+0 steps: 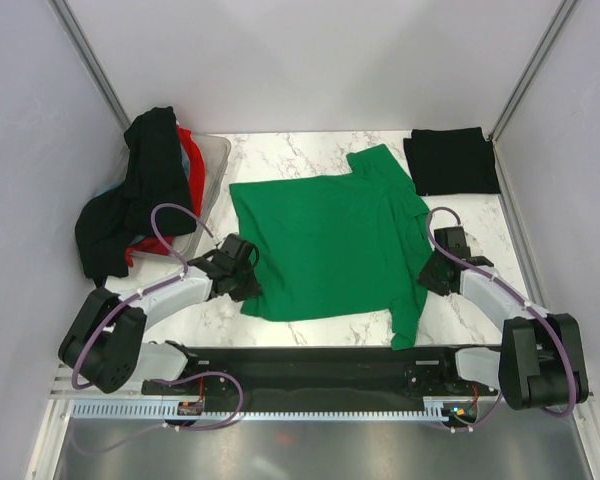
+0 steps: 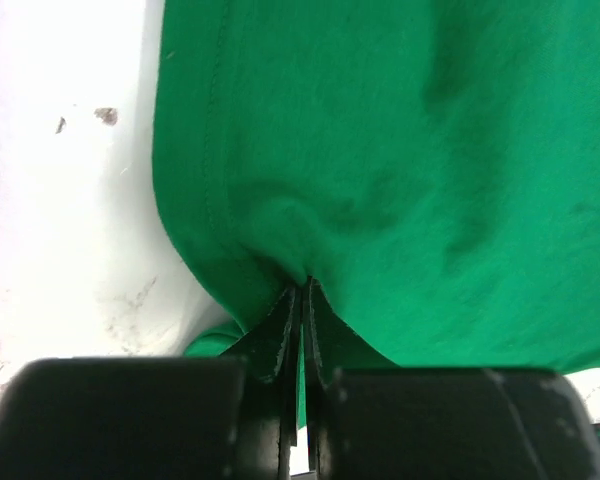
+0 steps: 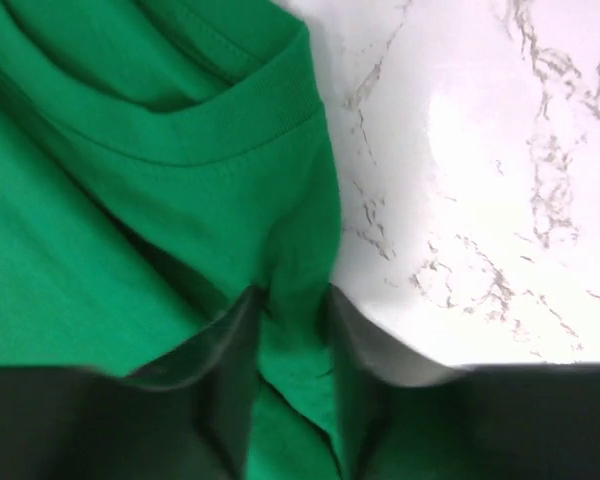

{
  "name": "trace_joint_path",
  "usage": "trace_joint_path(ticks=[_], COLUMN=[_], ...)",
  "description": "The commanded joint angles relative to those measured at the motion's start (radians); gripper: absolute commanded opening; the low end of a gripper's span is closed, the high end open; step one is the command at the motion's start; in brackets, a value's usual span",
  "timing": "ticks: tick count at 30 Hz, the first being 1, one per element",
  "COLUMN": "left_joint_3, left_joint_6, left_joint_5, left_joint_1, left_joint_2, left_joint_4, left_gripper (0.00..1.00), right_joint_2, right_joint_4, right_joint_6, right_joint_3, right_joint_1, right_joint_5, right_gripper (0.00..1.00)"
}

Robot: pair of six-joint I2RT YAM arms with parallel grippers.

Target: Fold and stack the t-shirts

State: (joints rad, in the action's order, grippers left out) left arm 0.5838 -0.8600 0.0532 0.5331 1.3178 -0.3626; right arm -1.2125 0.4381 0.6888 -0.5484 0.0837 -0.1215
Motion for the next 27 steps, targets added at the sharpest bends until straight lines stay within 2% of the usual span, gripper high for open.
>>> trace_joint_path(ticks=[1,4,5,11,16,19,20,21,23,24,27], left_joint_3=[-0.009,-0.004,-0.004,-0.006,0.039,0.074,0.091,0.099,0.094,0.087,0.045], left_joint_6=[0.010,0.027,0.038,0.101,0.159,0.164,0.167,0.174,0.177,0.179,0.174], left_joint_5=[0.074,0.094,0.096,0.068,0.056,0.031,0.017,-0.021,-0.049,-0.071,-0.078], left_joint_1=[-0.015,-0.059,-0.074,-0.226,-0.303,-0.309,-0.309,-0.309,-0.308,-0.308,-0.308], left_joint_2=[0.049,0.031,0.012,-0.048,-0.057,-0.029,-0.020,-0.011,-0.012,-0.026,-0.115], left_joint_4=[-0.012,-0.035,-0.042,-0.059,-0.073,-0.075,-0.073,-0.073,-0.072,-0.073,-0.090], left_gripper=[0.02,0.02,0.02,0.02,0.02,0.04,0.09,0.23,0.46,0.61,0.70], right_joint_2=[-0.035,-0.044,-0.047,-0.114,-0.215,-0.277,-0.306,-0.315,-0.311,-0.294,-0.167], right_joint_4=[-0.061,-0.061,-0.056,-0.044,-0.032,-0.027,-0.018,-0.006,0.040,0.057,0.106], right_joint_6=[-0.025,-0.040,-0.044,-0.064,-0.124,-0.156,-0.176,-0.192,-0.225,-0.225,-0.189], right_joint_3=[0.002,-0.007,-0.024,-0.137,-0.252,-0.338,-0.382,-0.404,-0.448,-0.452,-0.403], right_joint_1=[-0.013,-0.035,-0.044,-0.079,-0.079,-0.079,-0.079,-0.079,-0.079,-0.079,-0.079], right_joint_5=[-0.020,-0.046,-0.055,-0.030,-0.006,0.047,0.057,0.063,0.083,0.074,0.034], right_gripper=[0.37,0.16,0.13,0.10,0.14,0.23,0.30,0.48,0.61,0.70,0.78])
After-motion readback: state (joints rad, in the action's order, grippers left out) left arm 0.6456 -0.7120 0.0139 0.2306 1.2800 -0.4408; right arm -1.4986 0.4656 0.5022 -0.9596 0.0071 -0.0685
